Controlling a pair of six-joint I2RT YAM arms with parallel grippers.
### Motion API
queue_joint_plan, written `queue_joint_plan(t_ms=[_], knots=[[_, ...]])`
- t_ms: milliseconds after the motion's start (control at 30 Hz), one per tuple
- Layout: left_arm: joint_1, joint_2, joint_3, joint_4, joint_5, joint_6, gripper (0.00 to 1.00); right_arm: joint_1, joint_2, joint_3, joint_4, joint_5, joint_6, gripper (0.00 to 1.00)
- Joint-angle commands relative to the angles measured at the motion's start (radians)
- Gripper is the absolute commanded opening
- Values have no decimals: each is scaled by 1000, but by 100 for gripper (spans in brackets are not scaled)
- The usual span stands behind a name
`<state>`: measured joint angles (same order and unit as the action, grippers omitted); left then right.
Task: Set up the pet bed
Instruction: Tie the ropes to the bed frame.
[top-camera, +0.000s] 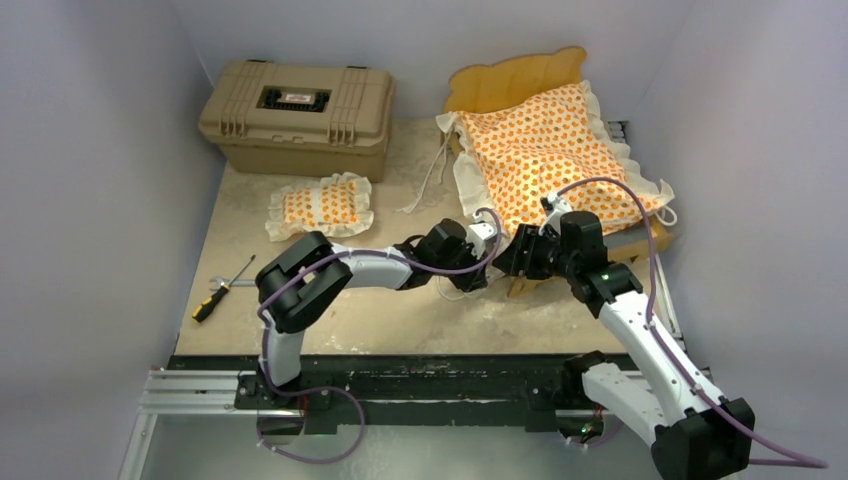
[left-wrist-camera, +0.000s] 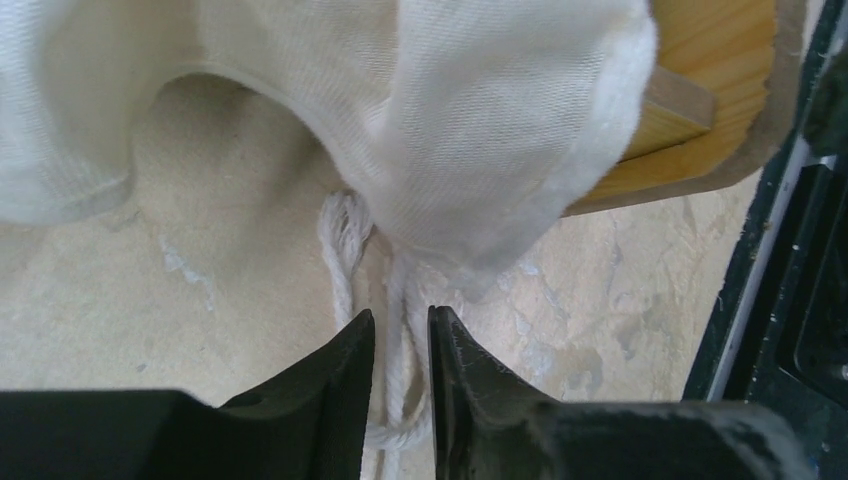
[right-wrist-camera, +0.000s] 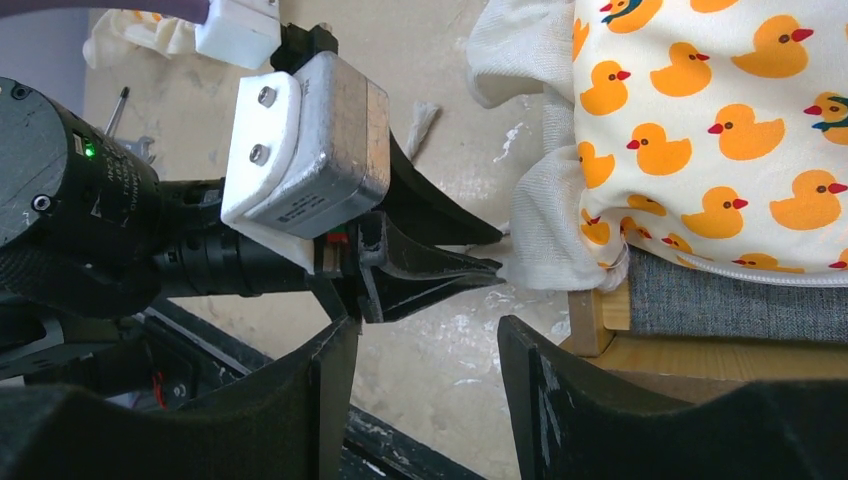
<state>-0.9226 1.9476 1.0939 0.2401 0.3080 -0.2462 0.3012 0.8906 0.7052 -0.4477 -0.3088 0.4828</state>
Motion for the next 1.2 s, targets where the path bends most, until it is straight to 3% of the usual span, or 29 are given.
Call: queue_joint_plan(t_ms=[0, 100, 233, 300, 333, 667, 933, 1167], knots=[[3, -85, -5, -5, -113, 2, 31, 6, -5, 3, 17, -1, 10, 58], [-16, -104, -12, -14, -191, 8, 45, 6, -5, 6, 20, 14, 10, 59], [-76, -106, -10, -13, -315, 26, 86, 6, -9, 18, 14, 54, 8, 60], [-98, -96, 1, -14, -364, 24, 98, 6, -20, 29, -1, 84, 7, 60], [-104, -90, 6, -12, -380, 17, 99, 6, -30, 31, -17, 86, 15, 60], [-152, -24, 38, 30, -400, 14, 95, 4, -148, 60, -68, 386, 189, 72], [-164, 28, 54, 20, -411, 38, 74, 4, -223, 74, -95, 551, 266, 79], [-171, 41, 55, 23, -418, 51, 64, 4, -215, 67, -86, 542, 266, 79]])
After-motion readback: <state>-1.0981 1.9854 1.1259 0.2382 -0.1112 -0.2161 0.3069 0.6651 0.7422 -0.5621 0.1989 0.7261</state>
